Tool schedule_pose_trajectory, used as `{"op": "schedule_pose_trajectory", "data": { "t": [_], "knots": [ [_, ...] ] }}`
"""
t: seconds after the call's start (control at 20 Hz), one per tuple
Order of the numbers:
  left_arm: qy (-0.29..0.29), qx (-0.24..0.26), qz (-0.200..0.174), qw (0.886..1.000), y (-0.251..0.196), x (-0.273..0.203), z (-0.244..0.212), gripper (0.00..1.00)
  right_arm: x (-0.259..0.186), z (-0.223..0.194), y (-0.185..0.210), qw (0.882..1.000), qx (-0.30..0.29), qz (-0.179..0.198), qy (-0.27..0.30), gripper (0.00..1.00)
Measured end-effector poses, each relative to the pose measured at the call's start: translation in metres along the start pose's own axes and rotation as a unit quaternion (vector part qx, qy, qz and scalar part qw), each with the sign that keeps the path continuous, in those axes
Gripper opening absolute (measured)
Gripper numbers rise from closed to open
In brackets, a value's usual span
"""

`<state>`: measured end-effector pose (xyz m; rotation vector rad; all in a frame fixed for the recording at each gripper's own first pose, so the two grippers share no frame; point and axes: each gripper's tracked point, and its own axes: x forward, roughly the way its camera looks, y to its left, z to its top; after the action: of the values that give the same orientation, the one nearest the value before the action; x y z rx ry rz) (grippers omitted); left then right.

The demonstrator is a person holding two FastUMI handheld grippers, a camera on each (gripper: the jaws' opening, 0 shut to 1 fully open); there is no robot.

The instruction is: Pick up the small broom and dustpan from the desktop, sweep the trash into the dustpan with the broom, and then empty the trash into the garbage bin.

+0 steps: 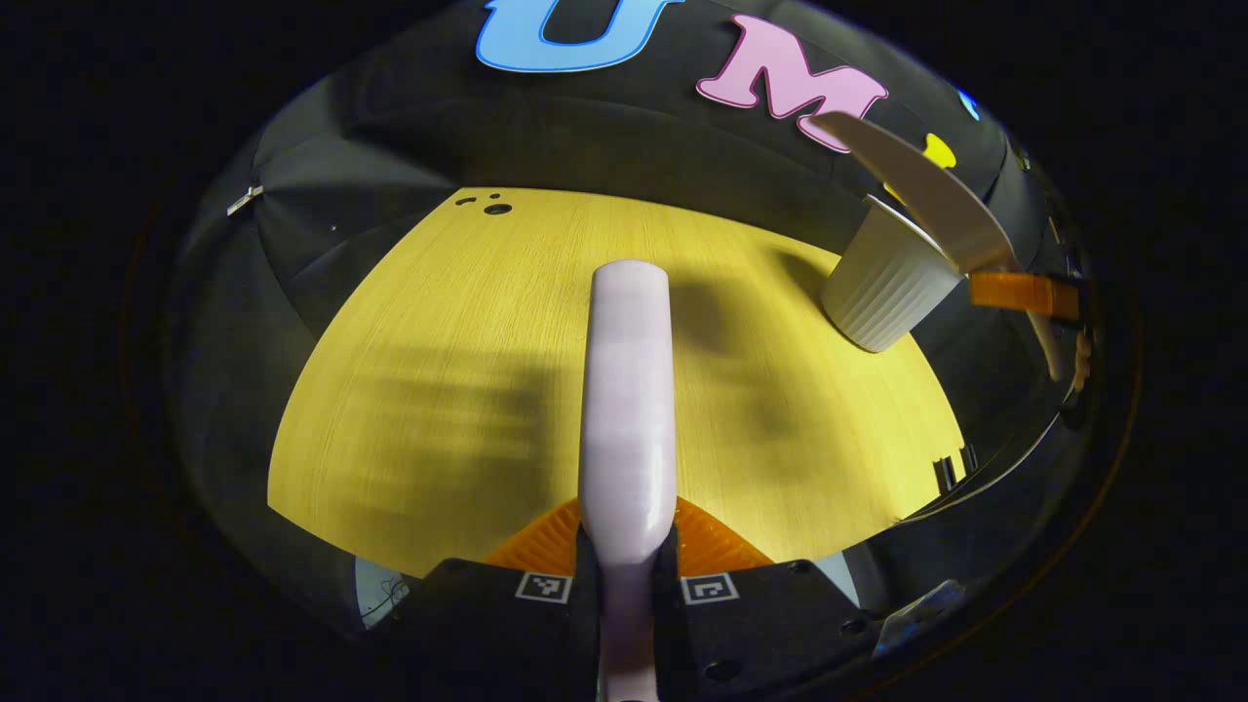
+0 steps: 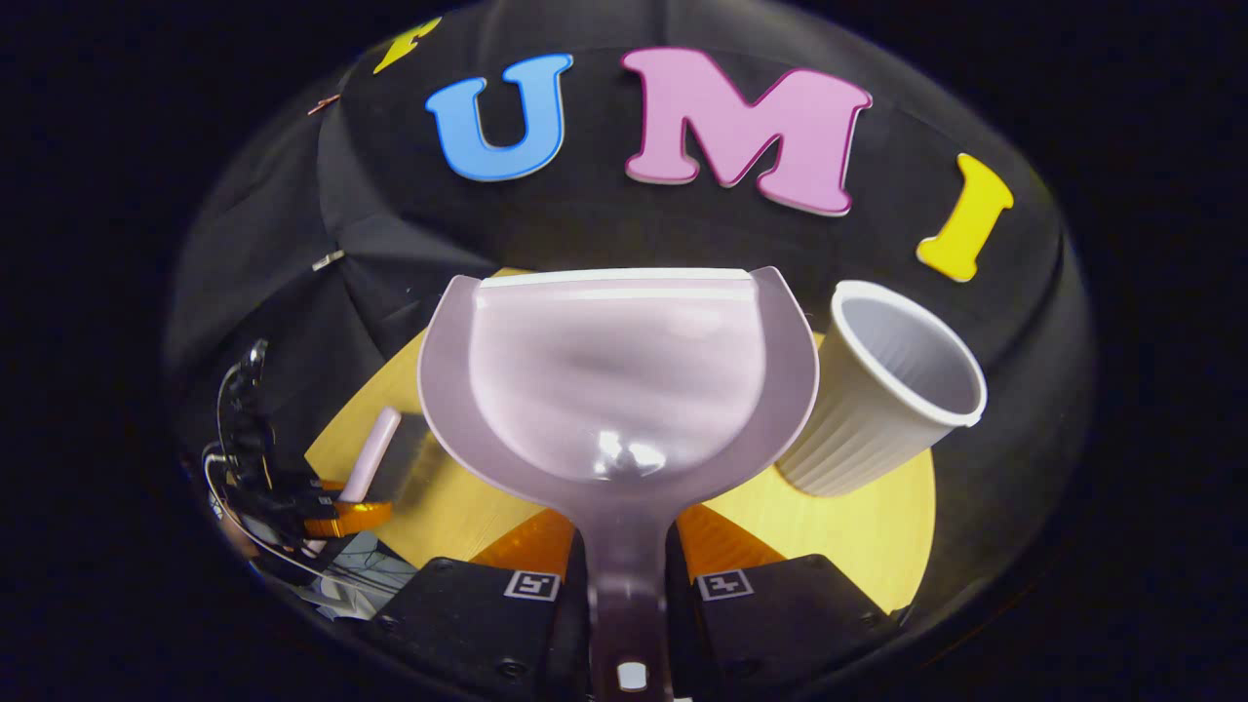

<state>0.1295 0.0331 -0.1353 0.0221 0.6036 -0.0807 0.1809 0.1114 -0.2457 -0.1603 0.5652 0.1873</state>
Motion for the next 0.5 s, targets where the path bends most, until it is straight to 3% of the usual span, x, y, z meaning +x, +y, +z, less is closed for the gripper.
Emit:
{"op": "schedule_pose_trajectory", "data": {
  "t": [0.15, 0.35, 0.4, 0.45, 0.5],
  "knots": [
    [0.009, -0.004, 0.010, 1.000, 0.004, 0.021, 0.002, 0.27, 0.027, -0.047, 0.012, 0.999, 0.013, 0.007, 0.037, 0.33],
    [0.036, 0.004, 0.028, 0.999, 0.011, 0.054, 0.002, 0.27, 0.063, -0.091, 0.000, 0.995, 0.052, 0.001, 0.086, 0.36],
    [0.044, 0.009, 0.035, 0.998, 0.013, 0.062, 0.002, 0.26, 0.068, -0.101, -0.001, 0.994, 0.057, -0.003, 0.097, 0.32],
    [0.053, 0.014, 0.040, 0.998, 0.014, 0.071, 0.000, 0.27, 0.073, -0.110, -0.003, 0.992, 0.061, -0.007, 0.108, 0.36],
    [0.058, 0.020, 0.046, 0.997, 0.016, 0.079, 0.001, 0.27, 0.079, -0.119, -0.006, 0.991, 0.063, -0.010, 0.121, 0.33]
  ]
}}
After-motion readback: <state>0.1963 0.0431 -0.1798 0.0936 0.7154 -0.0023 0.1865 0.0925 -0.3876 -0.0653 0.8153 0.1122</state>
